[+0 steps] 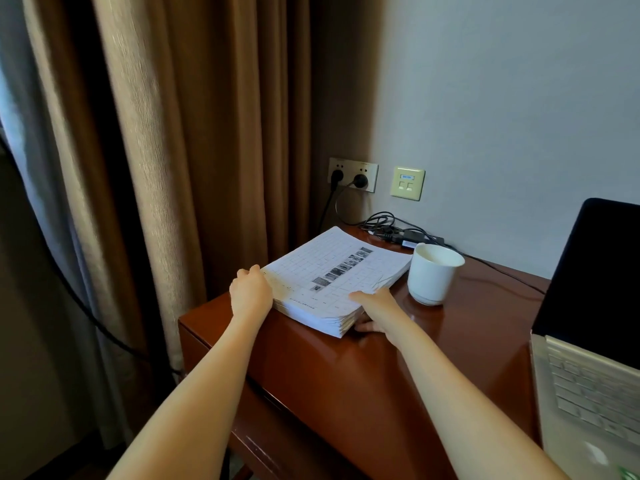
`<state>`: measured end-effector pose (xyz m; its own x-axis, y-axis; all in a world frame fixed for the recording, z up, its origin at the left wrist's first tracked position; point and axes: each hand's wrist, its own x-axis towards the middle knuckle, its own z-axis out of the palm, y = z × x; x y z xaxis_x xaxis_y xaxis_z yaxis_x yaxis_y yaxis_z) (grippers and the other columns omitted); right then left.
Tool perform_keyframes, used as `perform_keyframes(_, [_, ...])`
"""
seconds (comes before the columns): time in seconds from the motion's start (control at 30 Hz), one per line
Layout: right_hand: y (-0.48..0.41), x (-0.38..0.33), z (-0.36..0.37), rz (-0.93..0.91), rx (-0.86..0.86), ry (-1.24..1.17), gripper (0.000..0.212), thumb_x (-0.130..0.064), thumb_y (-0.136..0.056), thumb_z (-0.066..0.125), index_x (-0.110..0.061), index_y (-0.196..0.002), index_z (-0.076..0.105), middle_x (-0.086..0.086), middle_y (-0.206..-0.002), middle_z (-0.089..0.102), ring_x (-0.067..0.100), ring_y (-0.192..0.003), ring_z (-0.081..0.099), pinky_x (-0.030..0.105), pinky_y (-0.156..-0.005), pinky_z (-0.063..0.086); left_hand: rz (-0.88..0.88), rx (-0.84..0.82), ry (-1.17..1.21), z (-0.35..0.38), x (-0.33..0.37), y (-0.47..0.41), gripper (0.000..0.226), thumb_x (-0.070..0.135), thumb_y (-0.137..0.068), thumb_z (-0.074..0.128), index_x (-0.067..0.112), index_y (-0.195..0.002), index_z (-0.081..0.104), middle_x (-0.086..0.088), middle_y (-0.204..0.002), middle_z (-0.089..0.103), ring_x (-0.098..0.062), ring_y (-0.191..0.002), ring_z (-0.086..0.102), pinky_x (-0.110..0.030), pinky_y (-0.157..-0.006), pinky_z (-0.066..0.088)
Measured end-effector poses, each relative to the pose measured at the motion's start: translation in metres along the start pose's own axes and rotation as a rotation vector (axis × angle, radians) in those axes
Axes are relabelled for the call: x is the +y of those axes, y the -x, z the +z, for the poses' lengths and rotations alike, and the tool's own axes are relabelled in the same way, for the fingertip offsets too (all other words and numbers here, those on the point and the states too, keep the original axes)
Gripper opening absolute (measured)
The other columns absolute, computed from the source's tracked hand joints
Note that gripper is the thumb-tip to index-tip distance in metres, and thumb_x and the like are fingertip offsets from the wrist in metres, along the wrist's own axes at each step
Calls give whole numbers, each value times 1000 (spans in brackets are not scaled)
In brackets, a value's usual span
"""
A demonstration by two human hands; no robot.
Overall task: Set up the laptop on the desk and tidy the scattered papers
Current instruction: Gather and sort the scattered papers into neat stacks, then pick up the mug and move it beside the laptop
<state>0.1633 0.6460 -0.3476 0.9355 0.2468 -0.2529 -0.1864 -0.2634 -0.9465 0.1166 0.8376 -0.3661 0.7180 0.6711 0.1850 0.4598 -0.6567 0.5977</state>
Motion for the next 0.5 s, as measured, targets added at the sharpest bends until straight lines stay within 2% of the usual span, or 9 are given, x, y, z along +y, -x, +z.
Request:
perform_keyframes(0.07, [2, 0, -3, -2, 14, 126, 59, -23, -91, 54, -4, -140, 28, 8, -94, 56, 14, -57, 52, 18, -37, 45, 21, -4, -1, 1, -2, -2, 44, 6, -97, 38, 7, -141, 37, -20, -138, 41, -36, -124, 44, -42, -104, 42])
perform_keyframes(0.17, [10, -1, -12, -22, 43, 315, 51, -31, -94, 48, -5, -136, 36, 5, -100, 50, 12, -55, 50, 18, -39, 45, 31, -43, -12, -2, -5, -3, 47, 5, -97, 37, 8, -144, 33, -20, -141, 38, -38, -127, 40, -43, -105, 38])
perform_keyframes(0.33, [20, -2, -50, 18, -92, 316, 34, -25, -96, 47, -7, -124, 49, 7, -77, 54, 13, -53, 46, 19, -41, 44, 100, -86, -313, -20, 4, -8, 56, 8, -95, 45, 12, -147, 23, -20, -146, 28, -37, -136, 28, -47, -114, 20])
perform_keyframes(0.43, [26, -3, -82, 50, -189, 340, 23, -22, -95, 51, -8, -112, 52, 5, -75, 56, 13, -54, 48, 20, -44, 46, 203, -76, -357, -27, 23, -3, 60, 7, -92, 47, 12, -147, 22, -18, -146, 29, -35, -135, 30, -44, -112, 24])
perform_keyframes(0.5, [28, -3, -104, 73, -211, 372, 21, -22, -94, 52, -7, -109, 53, 5, -76, 57, 14, -56, 50, 21, -47, 47, 285, -112, -299, -24, 41, 5, 62, 9, -90, 50, 11, -146, 24, -17, -146, 29, -34, -133, 33, -40, -109, 29])
